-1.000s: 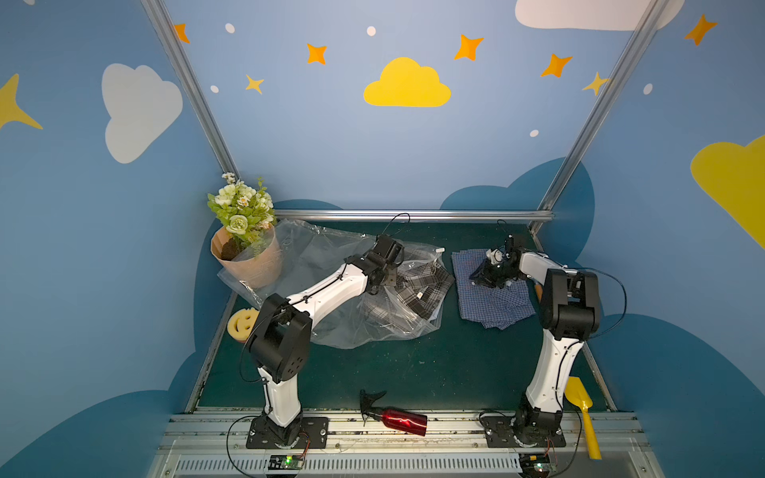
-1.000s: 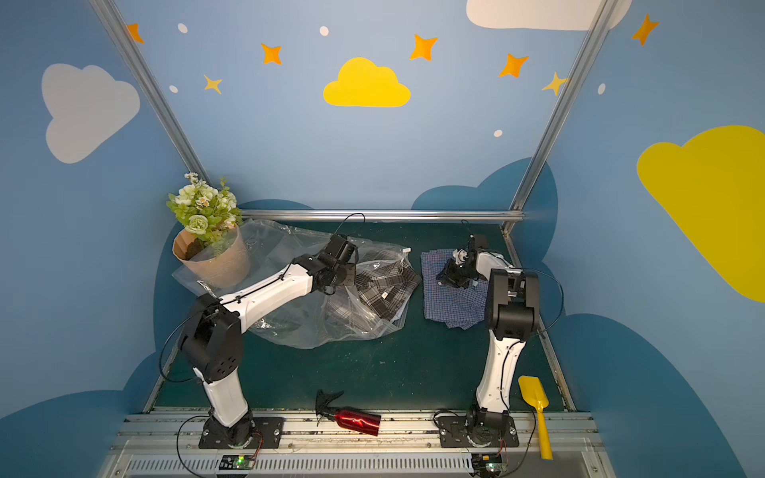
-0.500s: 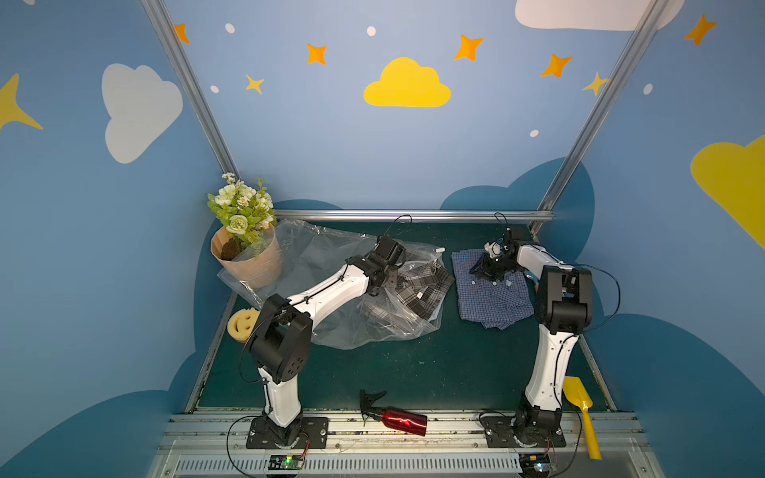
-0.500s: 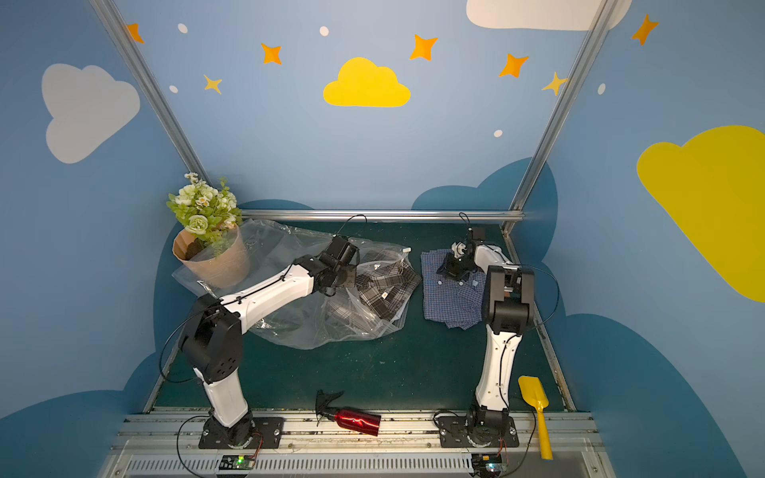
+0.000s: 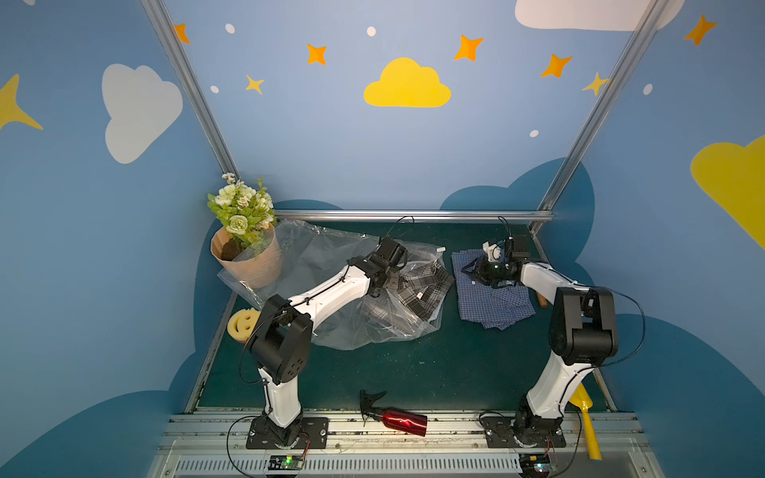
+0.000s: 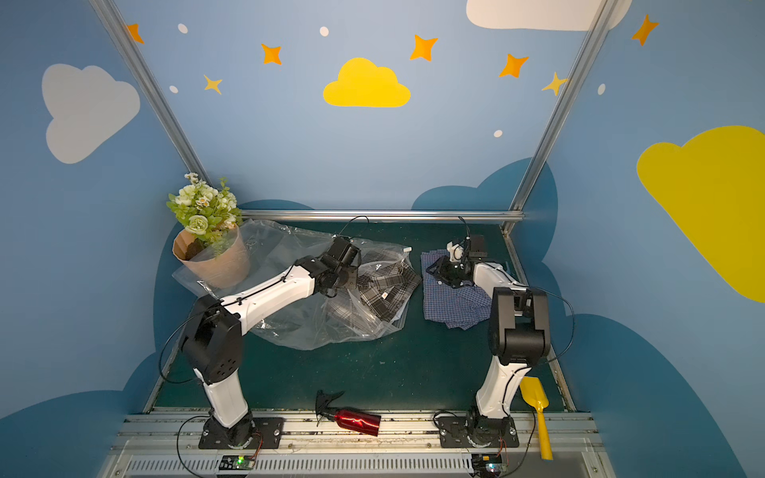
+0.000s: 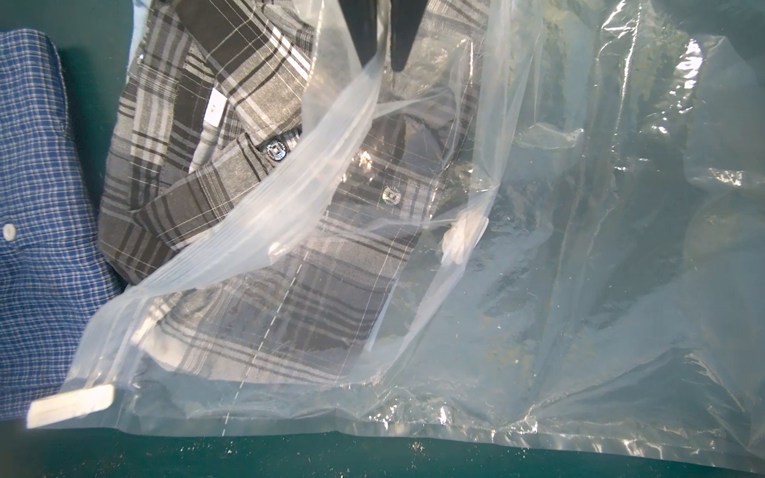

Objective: Take the shirt out of the vacuum bag
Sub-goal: Place the shirt at the center of the board.

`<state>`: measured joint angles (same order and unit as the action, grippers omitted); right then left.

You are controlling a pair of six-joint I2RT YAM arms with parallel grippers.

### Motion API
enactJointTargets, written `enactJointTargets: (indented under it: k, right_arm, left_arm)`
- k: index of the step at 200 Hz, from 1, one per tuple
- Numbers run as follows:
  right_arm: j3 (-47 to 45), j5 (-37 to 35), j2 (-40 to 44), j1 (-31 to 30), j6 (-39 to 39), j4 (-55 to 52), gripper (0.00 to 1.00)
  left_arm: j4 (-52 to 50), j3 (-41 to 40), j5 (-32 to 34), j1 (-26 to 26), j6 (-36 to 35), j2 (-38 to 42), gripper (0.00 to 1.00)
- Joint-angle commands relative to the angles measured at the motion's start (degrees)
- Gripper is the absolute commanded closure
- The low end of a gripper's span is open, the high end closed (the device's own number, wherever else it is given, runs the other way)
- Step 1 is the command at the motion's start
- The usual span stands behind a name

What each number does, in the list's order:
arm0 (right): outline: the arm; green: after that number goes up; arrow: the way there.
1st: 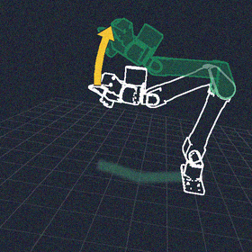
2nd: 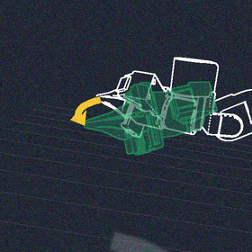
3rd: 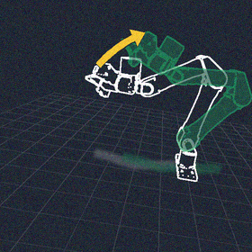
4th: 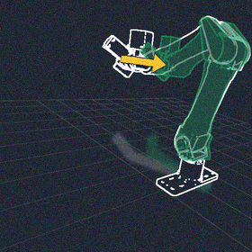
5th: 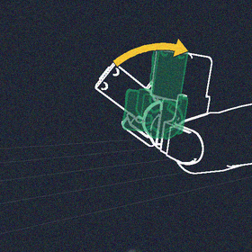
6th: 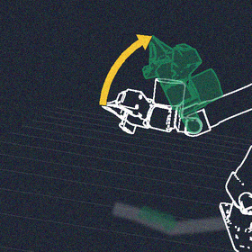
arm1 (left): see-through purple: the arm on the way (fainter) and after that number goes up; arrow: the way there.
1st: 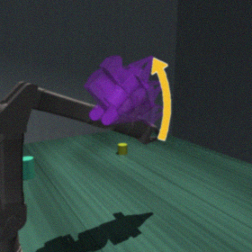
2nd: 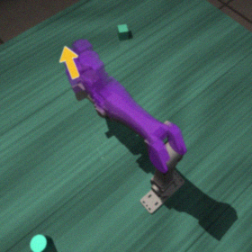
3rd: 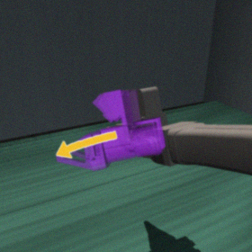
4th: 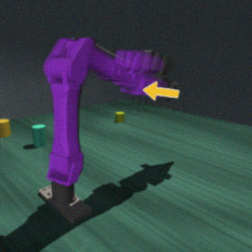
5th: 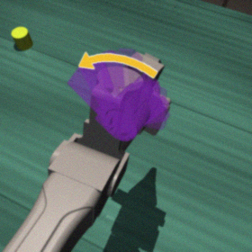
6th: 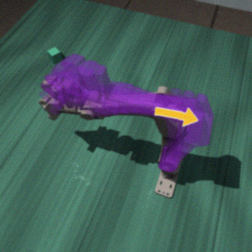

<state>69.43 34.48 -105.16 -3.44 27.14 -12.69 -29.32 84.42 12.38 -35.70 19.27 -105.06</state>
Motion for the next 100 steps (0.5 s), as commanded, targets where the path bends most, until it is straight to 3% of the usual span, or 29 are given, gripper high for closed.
enactJointTargets:
  k: [1,40,100]
  right_arm:
    - [-2.52,3.62,0.66,-1.92,5.21,6.24,0.56]
    - [-7.83,3.41,0.78,-5.21,8.54,11.29,0.53]
    - [-7.94,2.94,-2.48,-6.96,10.12,12.77,0.59]
  left_arm:
    - [-0.01,0.74,-0.44,0.07,-0.36,2.42,0.90]
    - [-0.05,1.16,-1.31,0.02,-0.42,2.37,0.90]
    - [0.13,1.58,-2.03,-0.04,-0.66,2.04,0.89]
